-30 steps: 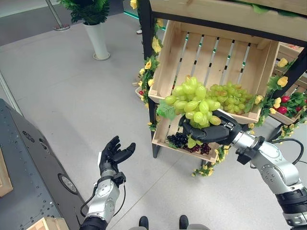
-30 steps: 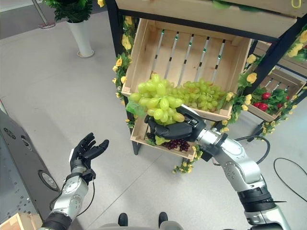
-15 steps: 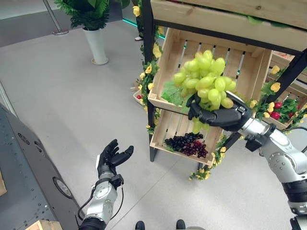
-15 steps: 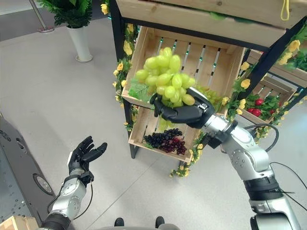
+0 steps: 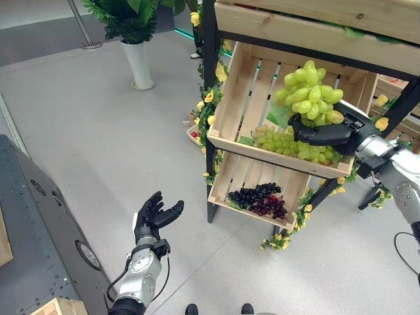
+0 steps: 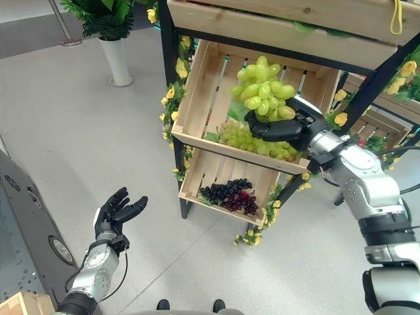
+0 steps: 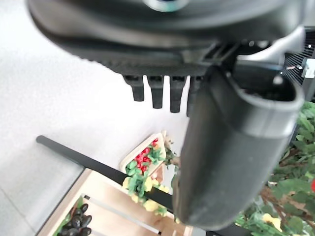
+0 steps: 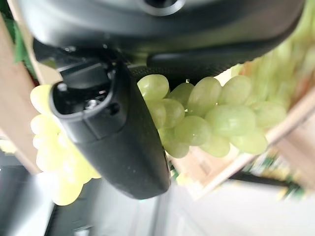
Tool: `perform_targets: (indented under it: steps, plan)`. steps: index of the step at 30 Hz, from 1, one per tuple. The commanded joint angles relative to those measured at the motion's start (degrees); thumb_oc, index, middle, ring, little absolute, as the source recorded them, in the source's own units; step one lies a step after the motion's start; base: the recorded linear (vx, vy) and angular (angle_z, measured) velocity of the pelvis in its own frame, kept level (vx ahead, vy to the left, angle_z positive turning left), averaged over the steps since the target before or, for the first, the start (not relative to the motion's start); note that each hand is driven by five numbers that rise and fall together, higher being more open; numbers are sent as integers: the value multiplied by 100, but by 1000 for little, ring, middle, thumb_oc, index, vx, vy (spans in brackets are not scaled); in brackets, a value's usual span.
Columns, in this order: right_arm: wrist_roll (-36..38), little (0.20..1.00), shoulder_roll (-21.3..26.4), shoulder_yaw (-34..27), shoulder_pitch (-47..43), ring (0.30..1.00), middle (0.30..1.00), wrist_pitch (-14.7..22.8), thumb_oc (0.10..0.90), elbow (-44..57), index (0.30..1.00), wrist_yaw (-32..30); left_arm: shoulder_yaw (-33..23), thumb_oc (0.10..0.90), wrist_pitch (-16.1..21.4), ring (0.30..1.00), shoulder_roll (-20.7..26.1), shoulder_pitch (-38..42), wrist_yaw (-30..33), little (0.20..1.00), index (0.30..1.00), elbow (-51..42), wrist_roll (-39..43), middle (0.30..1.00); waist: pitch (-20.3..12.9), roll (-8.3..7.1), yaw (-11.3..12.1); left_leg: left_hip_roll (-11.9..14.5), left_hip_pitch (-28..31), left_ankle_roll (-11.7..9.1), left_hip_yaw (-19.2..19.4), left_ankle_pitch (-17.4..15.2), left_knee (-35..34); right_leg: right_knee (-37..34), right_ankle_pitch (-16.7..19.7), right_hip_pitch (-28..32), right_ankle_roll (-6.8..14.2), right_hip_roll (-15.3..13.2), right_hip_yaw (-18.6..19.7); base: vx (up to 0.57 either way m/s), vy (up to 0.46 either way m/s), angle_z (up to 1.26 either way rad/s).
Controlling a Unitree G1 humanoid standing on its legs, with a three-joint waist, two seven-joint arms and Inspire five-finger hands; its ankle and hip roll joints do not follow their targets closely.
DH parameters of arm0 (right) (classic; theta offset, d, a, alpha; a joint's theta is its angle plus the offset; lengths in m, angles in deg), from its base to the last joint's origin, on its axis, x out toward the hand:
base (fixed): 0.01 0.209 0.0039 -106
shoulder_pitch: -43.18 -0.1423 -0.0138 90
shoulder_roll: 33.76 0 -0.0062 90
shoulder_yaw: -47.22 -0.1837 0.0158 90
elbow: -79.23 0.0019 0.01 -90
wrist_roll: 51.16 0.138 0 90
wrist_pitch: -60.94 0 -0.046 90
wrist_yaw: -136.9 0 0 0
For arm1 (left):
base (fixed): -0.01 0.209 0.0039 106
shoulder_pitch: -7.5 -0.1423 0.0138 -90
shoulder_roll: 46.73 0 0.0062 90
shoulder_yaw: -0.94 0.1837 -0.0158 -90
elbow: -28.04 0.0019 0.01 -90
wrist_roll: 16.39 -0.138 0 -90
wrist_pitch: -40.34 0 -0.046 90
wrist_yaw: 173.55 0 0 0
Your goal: Pick up the fruits from the basket on one side to the basket on the other side
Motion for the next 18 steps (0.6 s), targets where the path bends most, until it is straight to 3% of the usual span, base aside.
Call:
perform_targets:
  steps: [1, 7, 9, 18]
  plan:
    - [-434, 300, 556, 321, -1345, 300, 300, 387, 400, -418, 300, -275, 302, 800, 565, 900, 406, 589, 26, 900, 900, 41, -258, 900, -556, -175, 199, -140, 79, -125, -282, -454, 10, 38, 50, 167, -223, 36, -208, 0, 10, 4]
    - [-1763, 300, 976, 1112, -2043, 300, 300, 663, 400, -1124, 300, -763, 389, 800, 533, 900, 430, 611, 128, 900, 900, -8, -228, 900, -536, -217, 269, -144, 62, -121, -308, -431, 10, 43, 66, 166, -219, 37, -244, -9, 3, 5]
    - [-1890, 300, 1070, 1298, -2239, 300, 300, 728, 400, -1260, 300, -863, 404, 800, 533, 900, 448, 615, 137, 900, 900, -19, -198, 900, -533, -221, 279, -144, 60, -120, -308, -426, 10, 44, 69, 165, -220, 42, -247, -18, 2, 4]
    - [-3657, 300, 1257, 2290, -3386, 300, 300, 1006, 400, -1941, 300, -2467, 600, 800, 516, 900, 471, 648, 203, 900, 900, -171, -77, 900, -511, -208, 409, -161, 51, -102, -370, -418, 10, 30, 55, 190, -205, 49, -284, 0, 0, 0]
